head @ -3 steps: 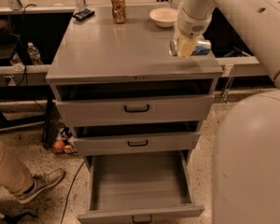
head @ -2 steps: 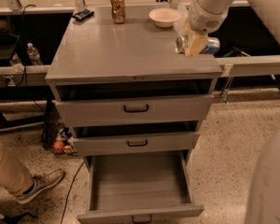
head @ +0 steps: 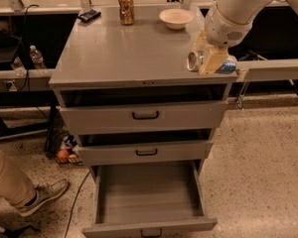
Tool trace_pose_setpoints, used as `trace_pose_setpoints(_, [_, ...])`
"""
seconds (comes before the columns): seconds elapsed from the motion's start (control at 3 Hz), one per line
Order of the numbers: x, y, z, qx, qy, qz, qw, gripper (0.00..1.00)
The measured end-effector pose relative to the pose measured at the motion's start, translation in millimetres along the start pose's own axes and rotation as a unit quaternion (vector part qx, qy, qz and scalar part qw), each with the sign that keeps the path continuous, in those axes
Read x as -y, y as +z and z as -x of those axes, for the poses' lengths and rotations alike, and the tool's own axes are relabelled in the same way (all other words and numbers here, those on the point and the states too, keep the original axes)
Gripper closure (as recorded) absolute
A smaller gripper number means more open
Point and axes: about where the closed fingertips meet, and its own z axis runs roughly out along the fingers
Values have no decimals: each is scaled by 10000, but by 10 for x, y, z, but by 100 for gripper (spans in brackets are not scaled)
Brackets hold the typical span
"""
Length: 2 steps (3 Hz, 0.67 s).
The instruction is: Place redbull can into bottom drawer
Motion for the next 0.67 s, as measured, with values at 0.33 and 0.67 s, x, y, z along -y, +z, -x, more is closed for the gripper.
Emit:
trace_pose_setpoints(0.33, [9,31,-11,38,22,18,10000,100])
trace_pose_setpoints(0.67, [-137,220,25,153,48,233,9996,100])
